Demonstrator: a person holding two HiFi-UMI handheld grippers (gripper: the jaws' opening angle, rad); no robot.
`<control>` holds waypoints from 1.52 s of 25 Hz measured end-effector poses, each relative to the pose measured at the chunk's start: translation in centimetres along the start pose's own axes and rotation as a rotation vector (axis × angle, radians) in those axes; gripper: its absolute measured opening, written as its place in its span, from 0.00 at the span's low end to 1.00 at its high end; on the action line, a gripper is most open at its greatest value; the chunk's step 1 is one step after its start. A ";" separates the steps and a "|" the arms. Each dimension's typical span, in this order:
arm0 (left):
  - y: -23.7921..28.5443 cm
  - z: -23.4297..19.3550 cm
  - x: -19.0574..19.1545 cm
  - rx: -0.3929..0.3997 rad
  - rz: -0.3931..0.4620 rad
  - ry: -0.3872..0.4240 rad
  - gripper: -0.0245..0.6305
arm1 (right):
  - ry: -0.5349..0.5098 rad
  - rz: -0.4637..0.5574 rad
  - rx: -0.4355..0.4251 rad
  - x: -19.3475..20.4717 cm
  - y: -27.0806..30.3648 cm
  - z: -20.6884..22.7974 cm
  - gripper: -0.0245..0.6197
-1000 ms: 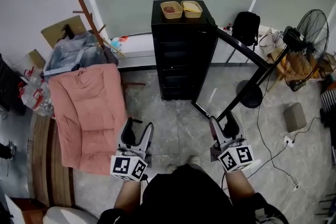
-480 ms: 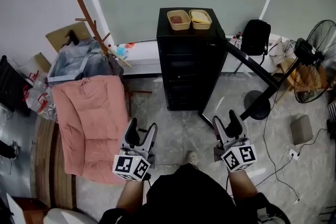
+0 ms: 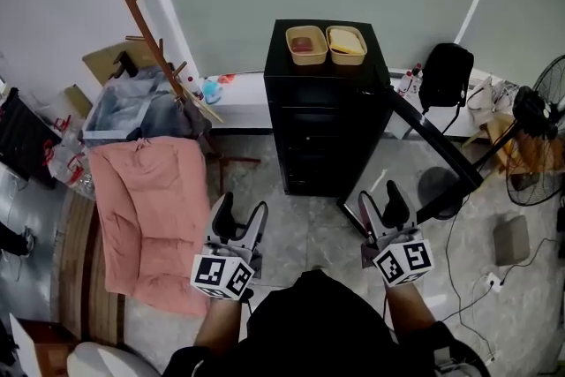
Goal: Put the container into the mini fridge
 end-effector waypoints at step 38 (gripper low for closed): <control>20.8 -1.2 -0.9 0.121 -0.017 0.037 0.53 | 0.022 0.046 -0.052 -1.8 14.3 10.3 0.48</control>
Point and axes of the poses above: the fingertips, and each gripper's own axes: y forward along the fingers, z to its right, x out of its underside, the point moved 7 cm from there along -y, backward along the fingers, and after that the axes turned 13 degrees about -x, right-handed, at the moved point
